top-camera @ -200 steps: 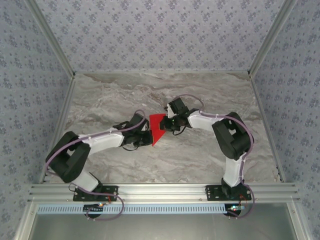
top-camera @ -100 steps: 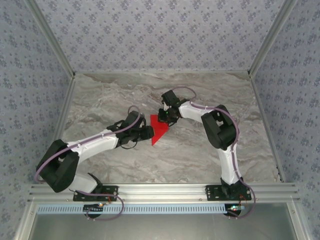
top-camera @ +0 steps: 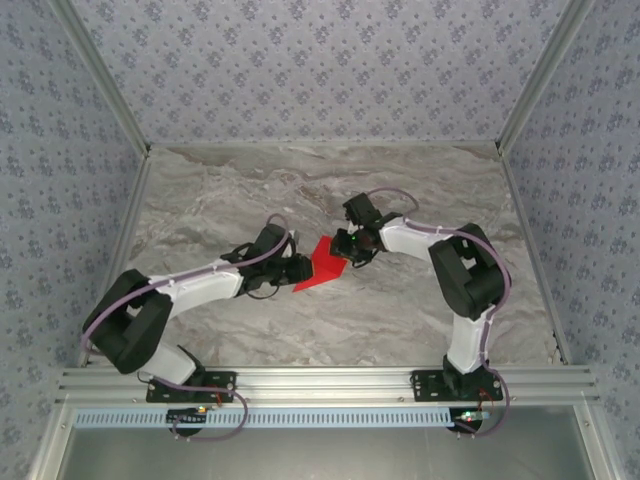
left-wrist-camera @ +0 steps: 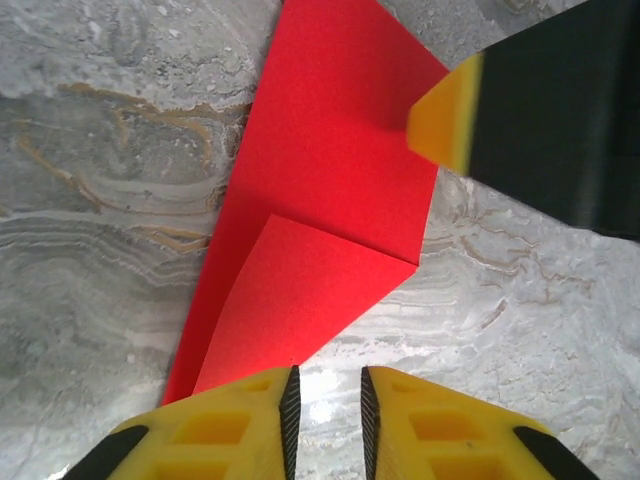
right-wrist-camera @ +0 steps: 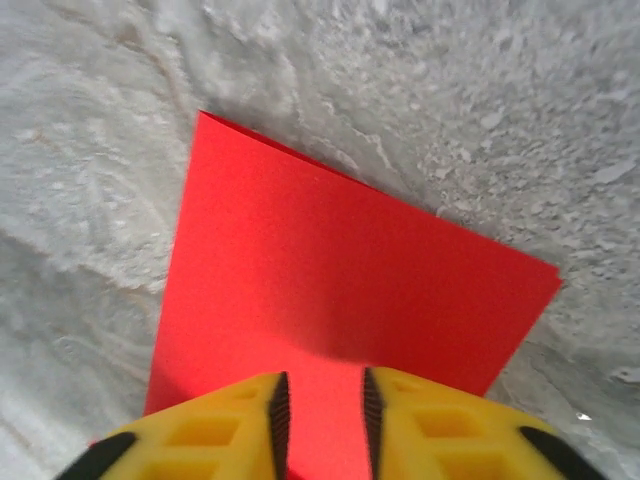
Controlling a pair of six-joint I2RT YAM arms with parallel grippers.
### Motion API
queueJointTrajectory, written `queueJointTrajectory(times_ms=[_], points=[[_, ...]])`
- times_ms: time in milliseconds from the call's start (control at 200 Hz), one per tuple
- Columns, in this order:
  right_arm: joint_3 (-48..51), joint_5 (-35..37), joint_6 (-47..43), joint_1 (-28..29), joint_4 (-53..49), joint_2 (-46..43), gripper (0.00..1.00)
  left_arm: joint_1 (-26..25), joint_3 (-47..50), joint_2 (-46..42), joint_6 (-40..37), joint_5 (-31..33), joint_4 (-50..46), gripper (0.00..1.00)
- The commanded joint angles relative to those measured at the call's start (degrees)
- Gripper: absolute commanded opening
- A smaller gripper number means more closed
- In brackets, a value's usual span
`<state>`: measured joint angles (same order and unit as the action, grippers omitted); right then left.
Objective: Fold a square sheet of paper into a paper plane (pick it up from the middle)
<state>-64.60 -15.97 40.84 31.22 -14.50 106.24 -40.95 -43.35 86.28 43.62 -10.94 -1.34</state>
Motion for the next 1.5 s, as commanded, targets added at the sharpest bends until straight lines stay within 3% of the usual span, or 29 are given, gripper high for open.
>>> queueJointTrajectory(times_ms=[0,235,655,904,1494], points=[[3.4,-5.6,2.0,-1.9,5.2,-3.8,0.34,-0.3,-3.9,2.9,-2.4,-0.4,1.0,0.2],[11.7,-11.9,5.4,-3.9,13.8,-6.7,0.42,-0.2,-9.8,10.3,-3.2,2.6,-3.1,0.1],[17.8,-12.9,12.7,-3.0,16.9,-9.6,0.47,-0.2,-13.4,17.2,-0.5,6.6,-9.1,0.05],[18.7,-11.6,17.7,-0.9,17.2,-9.7,0.47,-0.2,-13.6,18.0,3.7,8.1,-12.0,0.03],[17.9,-11.1,22.9,0.7,19.8,-7.0,0.41,-0.1,-13.6,17.1,3.5,7.5,-12.2,0.03]])
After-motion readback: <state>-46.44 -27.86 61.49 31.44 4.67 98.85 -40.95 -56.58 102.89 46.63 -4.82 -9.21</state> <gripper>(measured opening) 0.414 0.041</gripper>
